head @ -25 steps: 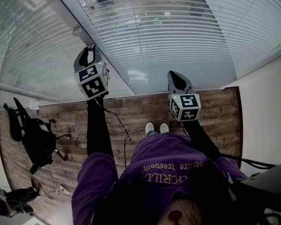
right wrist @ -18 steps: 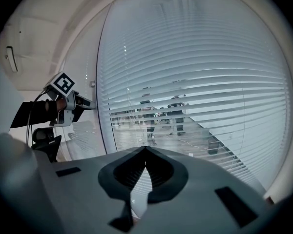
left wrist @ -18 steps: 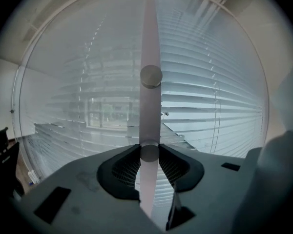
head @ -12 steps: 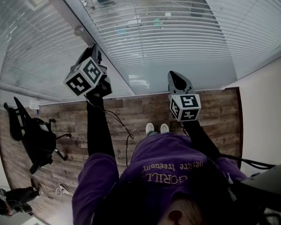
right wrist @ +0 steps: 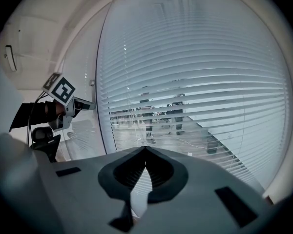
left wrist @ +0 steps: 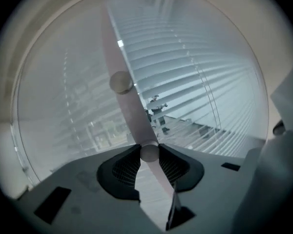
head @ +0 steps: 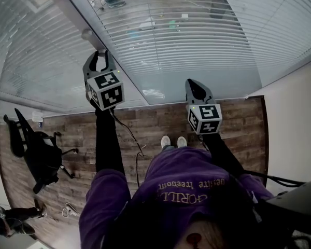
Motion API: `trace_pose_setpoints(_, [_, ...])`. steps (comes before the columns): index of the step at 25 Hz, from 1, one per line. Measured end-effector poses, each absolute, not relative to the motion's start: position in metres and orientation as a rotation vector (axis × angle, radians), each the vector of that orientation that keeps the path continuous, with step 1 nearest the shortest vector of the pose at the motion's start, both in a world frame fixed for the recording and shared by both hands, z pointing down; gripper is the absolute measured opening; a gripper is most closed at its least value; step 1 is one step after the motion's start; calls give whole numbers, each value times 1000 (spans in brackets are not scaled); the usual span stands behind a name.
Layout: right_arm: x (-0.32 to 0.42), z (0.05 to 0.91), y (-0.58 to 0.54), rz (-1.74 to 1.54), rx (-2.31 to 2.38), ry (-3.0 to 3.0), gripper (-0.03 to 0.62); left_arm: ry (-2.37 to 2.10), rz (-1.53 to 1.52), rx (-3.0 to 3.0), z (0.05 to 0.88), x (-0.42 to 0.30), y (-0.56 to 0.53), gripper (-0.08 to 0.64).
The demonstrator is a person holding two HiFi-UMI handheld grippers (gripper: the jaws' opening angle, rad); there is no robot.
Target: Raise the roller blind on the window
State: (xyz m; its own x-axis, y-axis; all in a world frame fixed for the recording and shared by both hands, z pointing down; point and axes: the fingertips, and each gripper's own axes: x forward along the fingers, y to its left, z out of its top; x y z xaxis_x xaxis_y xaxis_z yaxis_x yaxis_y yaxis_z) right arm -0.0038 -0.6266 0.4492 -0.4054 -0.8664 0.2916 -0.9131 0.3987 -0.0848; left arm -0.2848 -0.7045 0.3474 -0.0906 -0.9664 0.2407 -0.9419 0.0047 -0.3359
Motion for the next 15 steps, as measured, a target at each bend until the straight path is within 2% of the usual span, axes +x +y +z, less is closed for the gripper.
trace_pose_setpoints(4, [-4, 449, -627, 341, 1585, -2454, -3, 1920, -1020, -1703, 351, -281, -705, 123])
trace_pose_setpoints(8, [-5, 450, -628, 343, 1585, -2454, -3, 1734, -1134, -1512, 351, -278, -704, 123])
trace_pose_setpoints(11, [-5, 451, -628, 346, 1584, -2455, -3, 1846, -1001, -1613, 352, -279, -703, 124])
trace_pose_setpoints(15, [-7, 451, -629, 344, 1578, -2457, -3, 2143, -595, -2020, 345, -278, -701, 124])
